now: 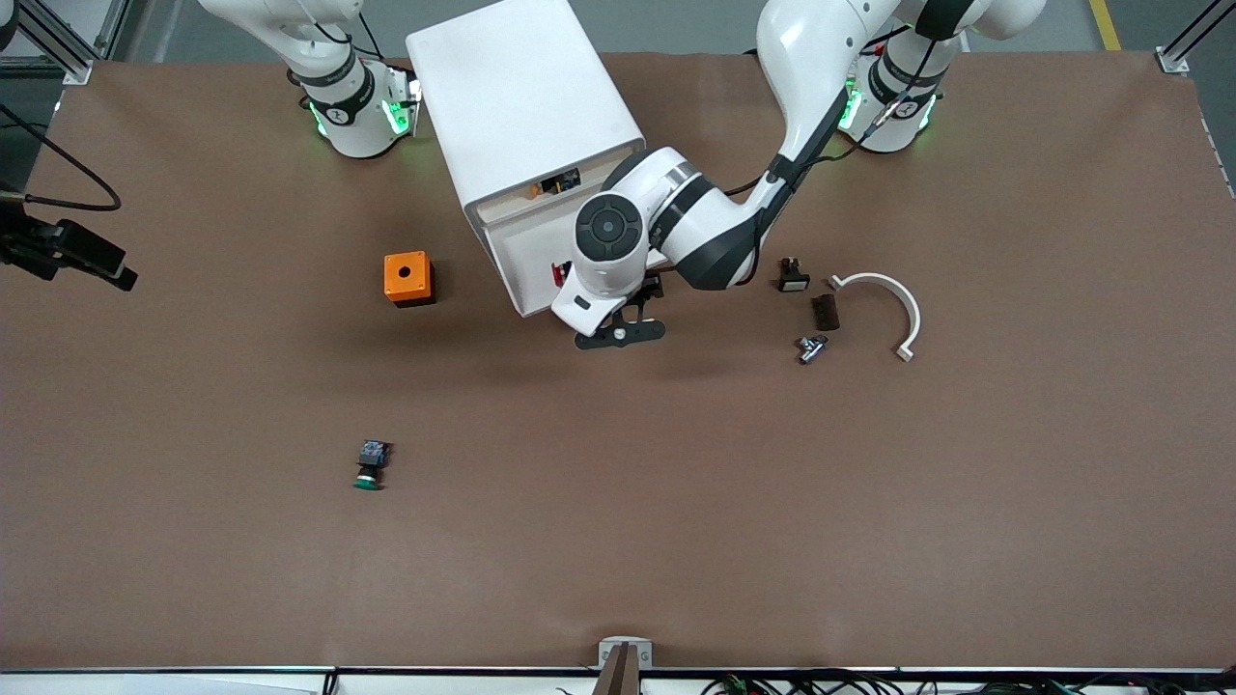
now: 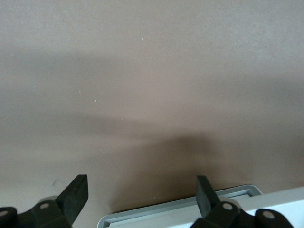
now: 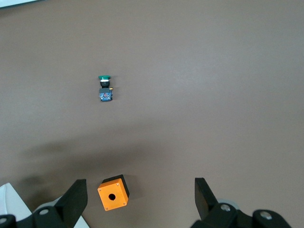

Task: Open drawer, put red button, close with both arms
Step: 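Press the drawer fully shut with the left gripper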

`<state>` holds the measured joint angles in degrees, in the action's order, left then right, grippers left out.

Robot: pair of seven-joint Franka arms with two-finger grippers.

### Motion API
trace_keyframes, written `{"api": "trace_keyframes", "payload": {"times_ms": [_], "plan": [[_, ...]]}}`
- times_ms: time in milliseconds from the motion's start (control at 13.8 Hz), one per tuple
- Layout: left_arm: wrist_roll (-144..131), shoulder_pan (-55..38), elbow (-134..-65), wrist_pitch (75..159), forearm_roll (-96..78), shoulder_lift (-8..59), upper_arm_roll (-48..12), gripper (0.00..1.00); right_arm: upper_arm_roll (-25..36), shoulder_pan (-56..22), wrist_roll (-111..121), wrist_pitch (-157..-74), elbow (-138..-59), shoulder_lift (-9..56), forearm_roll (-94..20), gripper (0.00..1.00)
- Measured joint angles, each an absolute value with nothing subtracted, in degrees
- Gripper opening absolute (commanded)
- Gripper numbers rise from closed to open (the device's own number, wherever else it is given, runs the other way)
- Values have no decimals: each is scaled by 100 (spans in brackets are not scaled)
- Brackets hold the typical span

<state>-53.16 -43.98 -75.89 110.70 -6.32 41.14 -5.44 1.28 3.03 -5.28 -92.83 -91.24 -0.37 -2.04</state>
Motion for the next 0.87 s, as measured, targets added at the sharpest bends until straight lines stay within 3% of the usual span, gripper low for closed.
{"api": "trace_keyframes", "payload": {"times_ms": [871], "plan": [[-5615,-4991,-7718,11119,-1343,4140,-698,100,105,303,-501,-9249,-9074,-75,-133,100]]}}
